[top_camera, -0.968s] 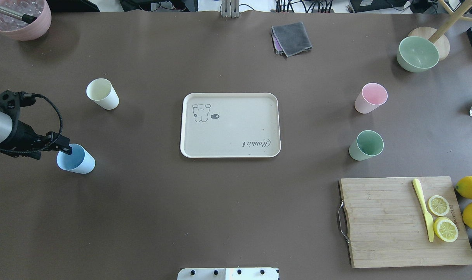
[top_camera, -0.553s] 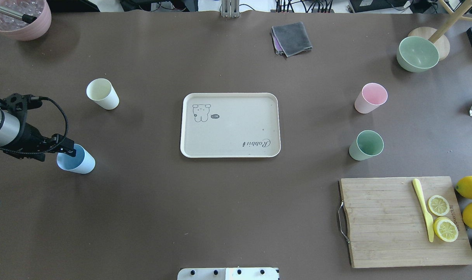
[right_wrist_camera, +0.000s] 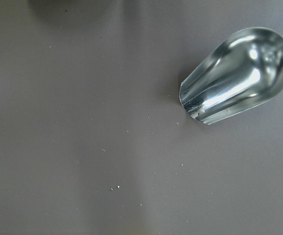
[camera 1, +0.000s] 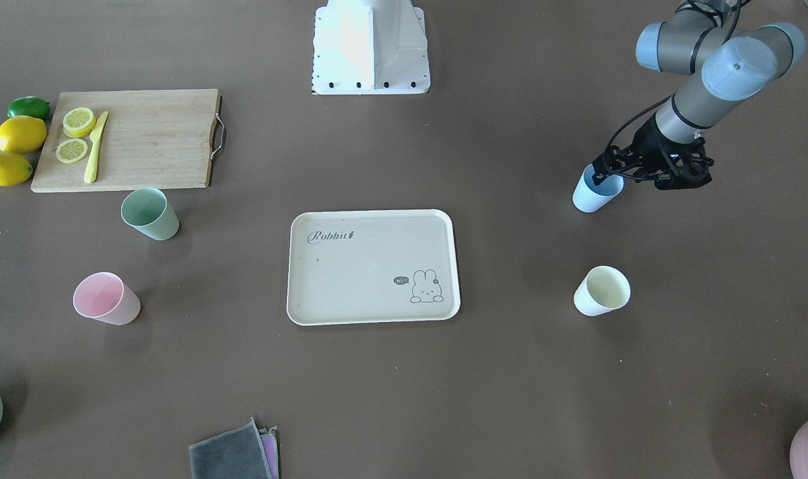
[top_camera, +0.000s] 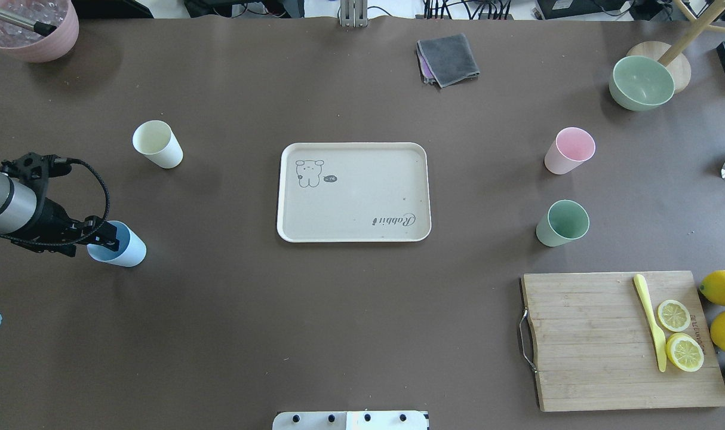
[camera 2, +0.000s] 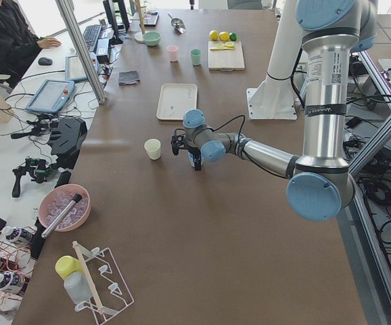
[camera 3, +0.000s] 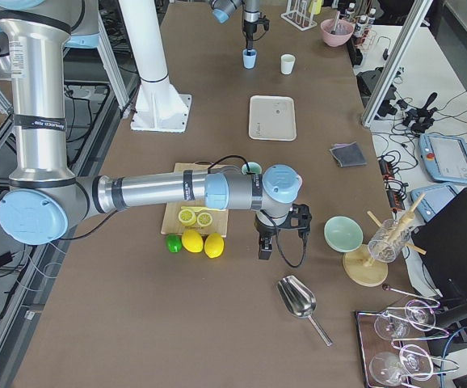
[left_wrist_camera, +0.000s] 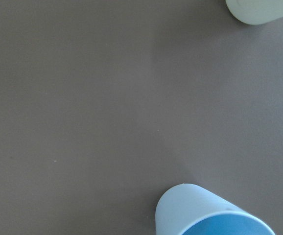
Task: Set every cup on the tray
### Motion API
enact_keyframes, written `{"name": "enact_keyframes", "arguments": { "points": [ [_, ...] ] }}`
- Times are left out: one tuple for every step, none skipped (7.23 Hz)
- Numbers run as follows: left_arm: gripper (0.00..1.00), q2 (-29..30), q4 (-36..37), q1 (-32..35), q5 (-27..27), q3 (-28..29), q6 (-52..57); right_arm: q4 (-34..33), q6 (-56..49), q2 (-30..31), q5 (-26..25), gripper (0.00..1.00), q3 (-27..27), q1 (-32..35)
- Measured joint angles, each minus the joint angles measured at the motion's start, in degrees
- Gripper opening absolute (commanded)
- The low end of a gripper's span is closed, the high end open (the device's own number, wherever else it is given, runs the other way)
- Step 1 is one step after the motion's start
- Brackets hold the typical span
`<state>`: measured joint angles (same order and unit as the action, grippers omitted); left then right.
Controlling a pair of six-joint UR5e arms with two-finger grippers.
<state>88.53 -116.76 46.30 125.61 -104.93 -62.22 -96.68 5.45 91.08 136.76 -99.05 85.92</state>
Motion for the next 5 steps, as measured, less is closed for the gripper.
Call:
{"name": "enact_keyframes", "arguments": {
  "points": [
    [0.0, 0.0, 0.1, 0.0, 0.1, -0.1, 0.0, 0.0, 0.0, 0.0, 0.0, 1.0, 0.0, 0.0],
    [0.0, 0.0, 0.1, 0.0, 0.5, -0.1, 0.0, 0.0, 0.0, 0.0, 0.0, 1.0, 0.1, -0.1],
    [0.0, 0.1, 0.1, 0.0, 1.7, 0.0, 0.0, 0.1, -0.1, 0.0, -0.1, 1.0, 0.1, -0.2],
    [0.0, 0.4, 0.3, 0.1, 3.4, -0.1, -0.1, 0.1, -0.1, 0.0, -0.1, 1.0, 0.3, -0.2],
    [0.0, 0.8, 0.9, 0.4, 5.4, -0.6, -0.2, 0.1, 0.0, 0.0, 0.0, 1.0, 0.4, -0.2]
  ]
}}
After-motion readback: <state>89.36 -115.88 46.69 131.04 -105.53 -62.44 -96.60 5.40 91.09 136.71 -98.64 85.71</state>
